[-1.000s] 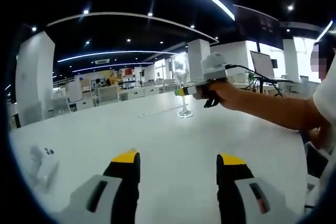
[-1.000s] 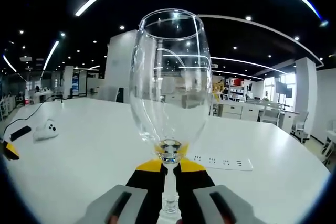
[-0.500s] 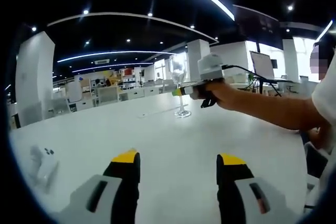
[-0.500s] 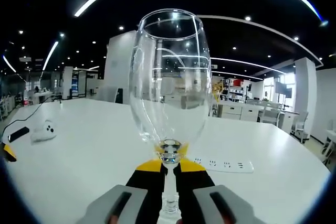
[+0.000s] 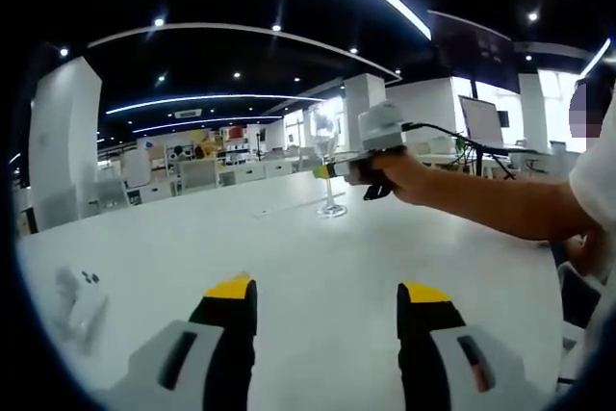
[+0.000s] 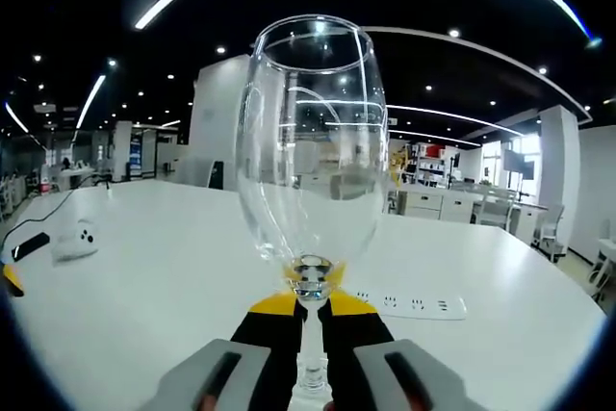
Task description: Stand the stemmed glass upright on the table place it in front of you
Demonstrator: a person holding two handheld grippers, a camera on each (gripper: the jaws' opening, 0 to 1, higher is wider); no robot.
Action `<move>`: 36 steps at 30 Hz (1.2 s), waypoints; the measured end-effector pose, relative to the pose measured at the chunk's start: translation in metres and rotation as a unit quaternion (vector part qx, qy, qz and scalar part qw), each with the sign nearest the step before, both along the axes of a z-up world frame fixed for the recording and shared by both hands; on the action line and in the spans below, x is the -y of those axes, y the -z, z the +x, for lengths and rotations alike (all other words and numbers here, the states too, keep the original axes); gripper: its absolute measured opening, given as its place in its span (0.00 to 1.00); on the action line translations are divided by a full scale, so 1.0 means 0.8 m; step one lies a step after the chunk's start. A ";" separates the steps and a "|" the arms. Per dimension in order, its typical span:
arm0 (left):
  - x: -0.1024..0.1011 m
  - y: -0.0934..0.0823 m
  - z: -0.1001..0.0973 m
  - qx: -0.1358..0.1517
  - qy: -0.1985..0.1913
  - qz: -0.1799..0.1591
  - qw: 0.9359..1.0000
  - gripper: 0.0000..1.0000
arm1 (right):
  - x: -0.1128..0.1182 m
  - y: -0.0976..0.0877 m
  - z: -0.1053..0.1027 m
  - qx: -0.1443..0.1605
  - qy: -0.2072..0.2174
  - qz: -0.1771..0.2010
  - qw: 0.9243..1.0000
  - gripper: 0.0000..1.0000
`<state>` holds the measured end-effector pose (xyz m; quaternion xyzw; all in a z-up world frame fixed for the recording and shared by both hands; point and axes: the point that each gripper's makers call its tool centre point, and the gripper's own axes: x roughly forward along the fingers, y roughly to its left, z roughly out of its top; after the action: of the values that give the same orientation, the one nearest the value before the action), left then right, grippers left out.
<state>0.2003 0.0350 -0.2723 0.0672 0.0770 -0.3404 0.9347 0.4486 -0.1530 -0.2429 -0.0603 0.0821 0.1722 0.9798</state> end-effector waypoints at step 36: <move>0.001 -0.001 0.001 0.000 0.000 -0.001 1.000 0.59 | 0.007 0.003 0.026 -0.003 0.012 -0.003 1.000 0.12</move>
<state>0.2011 0.0346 -0.2716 0.0657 0.0768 -0.3409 0.9347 0.4698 -0.1582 -0.2453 -0.0616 0.0859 0.1601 0.9814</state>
